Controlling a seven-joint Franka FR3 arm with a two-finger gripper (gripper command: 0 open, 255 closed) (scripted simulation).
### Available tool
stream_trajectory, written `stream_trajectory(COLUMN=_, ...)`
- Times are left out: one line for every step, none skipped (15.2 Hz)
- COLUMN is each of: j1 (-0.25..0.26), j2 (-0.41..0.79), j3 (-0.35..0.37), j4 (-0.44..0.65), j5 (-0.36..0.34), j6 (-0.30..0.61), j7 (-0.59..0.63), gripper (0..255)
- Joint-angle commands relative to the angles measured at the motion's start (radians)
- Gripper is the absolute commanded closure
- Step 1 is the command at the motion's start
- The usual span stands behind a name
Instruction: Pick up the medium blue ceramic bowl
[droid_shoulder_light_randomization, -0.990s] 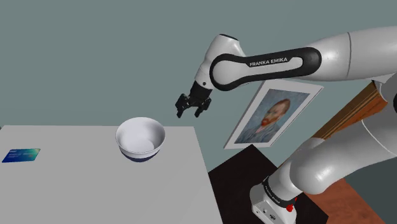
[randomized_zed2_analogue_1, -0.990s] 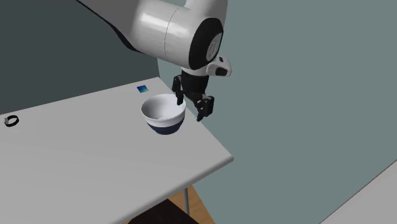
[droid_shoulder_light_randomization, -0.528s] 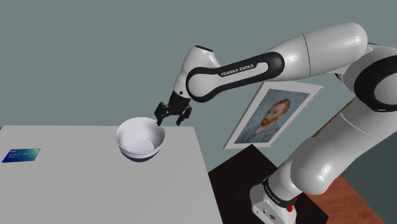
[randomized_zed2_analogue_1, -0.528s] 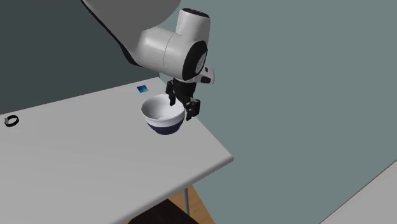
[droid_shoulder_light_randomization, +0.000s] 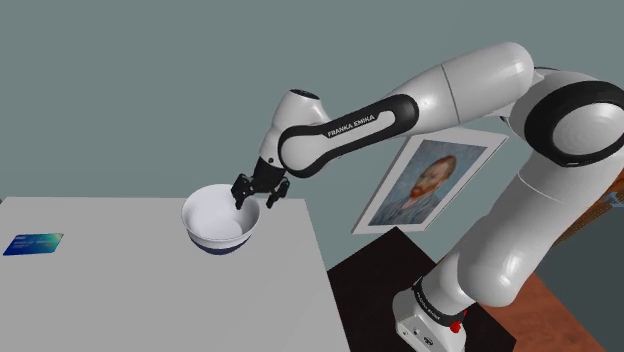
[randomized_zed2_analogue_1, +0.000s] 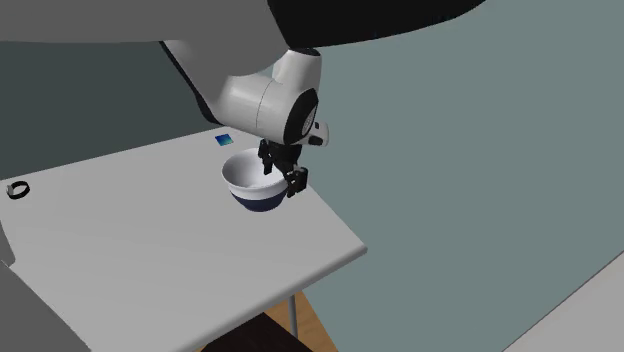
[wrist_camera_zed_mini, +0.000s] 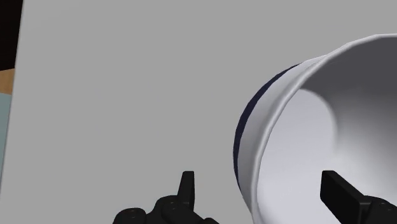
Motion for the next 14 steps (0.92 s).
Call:
stream_trajectory(j1=0.002, j2=0.027, j3=-0.001, j4=-0.009, j5=-0.004, j6=0.035, j7=-0.004, gripper=0)
stream_trajectory(j1=0.002, j2=0.027, j3=-0.001, j4=-0.009, j5=-0.004, j6=0.035, j7=-0.004, gripper=0)
stream_trajectory(j1=0.002, j2=0.027, j3=-0.001, j4=-0.009, j5=-0.004, j6=0.035, j7=-0.004, gripper=0)
stream_trajectory(j1=0.002, j2=0.026, j3=0.0, j4=-0.011, j5=-0.003, j6=0.036, j7=-0.004, gripper=255)
stream_trajectory(j1=0.002, j2=0.026, j3=0.0, j4=-0.011, j5=-0.003, j6=0.037, j7=-0.004, gripper=255)
stream_trajectory(j1=0.002, j2=0.026, j3=0.0, j4=-0.011, j5=-0.003, j6=0.037, j7=-0.004, gripper=255)
stream_trajectory(j1=0.002, j2=0.026, j3=0.0, j4=-0.011, j5=-0.003, j6=0.036, j7=-0.004, gripper=255)
stream_trajectory(j1=0.002, j2=0.026, j3=0.0, j4=-0.011, j5=-0.003, j6=0.036, j7=-0.004, gripper=255)
stream_trajectory(j1=0.002, j2=0.026, j3=0.0, j4=-0.011, j5=-0.003, j6=0.036, j7=-0.004, gripper=255)
stream_trajectory(j1=0.002, j2=0.026, j3=0.0, j4=-0.011, j5=-0.003, j6=0.036, j7=-0.004, gripper=255)
stream_trajectory(j1=0.002, j2=0.026, j3=0.0, j4=-0.011, j5=-0.003, j6=0.036, j7=-0.004, gripper=255)
stream_trajectory(j1=0.002, j2=0.026, j3=0.0, j4=-0.011, j5=-0.003, j6=0.036, j7=-0.004, gripper=255)
stream_trajectory(j1=0.002, j2=0.027, j3=-0.001, j4=-0.009, j5=-0.004, j6=0.035, j7=-0.004, gripper=255)
stream_trajectory(j1=0.001, j2=0.017, j3=0.0, j4=-0.006, j5=-0.002, j6=0.022, j7=-0.003, gripper=255)
